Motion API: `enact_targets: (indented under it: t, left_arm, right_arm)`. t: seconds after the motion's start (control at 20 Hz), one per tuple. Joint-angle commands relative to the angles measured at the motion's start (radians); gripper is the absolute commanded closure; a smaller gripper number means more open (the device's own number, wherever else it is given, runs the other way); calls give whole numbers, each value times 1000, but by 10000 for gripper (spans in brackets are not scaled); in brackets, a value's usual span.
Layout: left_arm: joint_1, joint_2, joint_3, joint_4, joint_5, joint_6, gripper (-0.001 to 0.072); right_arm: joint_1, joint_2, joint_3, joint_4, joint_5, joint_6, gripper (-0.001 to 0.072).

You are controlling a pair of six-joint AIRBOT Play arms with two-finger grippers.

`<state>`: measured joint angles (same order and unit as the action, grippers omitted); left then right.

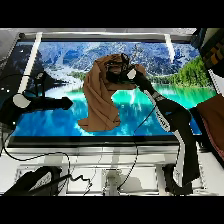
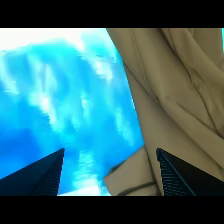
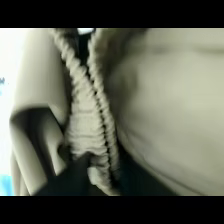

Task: Fold the clothes and pants, and hang the long-sleeved shirts on hangers.

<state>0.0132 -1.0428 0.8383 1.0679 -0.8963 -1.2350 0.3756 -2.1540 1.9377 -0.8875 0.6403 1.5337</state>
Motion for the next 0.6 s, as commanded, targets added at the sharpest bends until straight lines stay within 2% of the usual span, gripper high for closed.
enact_targets:
  t: [0.0, 0.15, 0.3, 0.45, 0.55]
  left_arm:
    - [0, 0, 0, 0, 19, 0, 57]
    - [0, -12, 0, 0, 22, 0, 57]
    - [0, -71, -13, 0, 21, 0, 57]
    - [-5, -148, -31, -4, -12, 5, 60]
    - [-21, -192, -31, -25, -70, 69, 59]
  right_arm:
    - [7, -2, 24, 3, 1, 2, 679]
    - [13, 5, 99, -2, 60, -9, 681]
    - [-8, 74, 124, -31, 62, -9, 682]
    - [-61, 189, 124, -189, 114, -9, 682]
    - [-109, 267, 122, -266, 163, -8, 682]
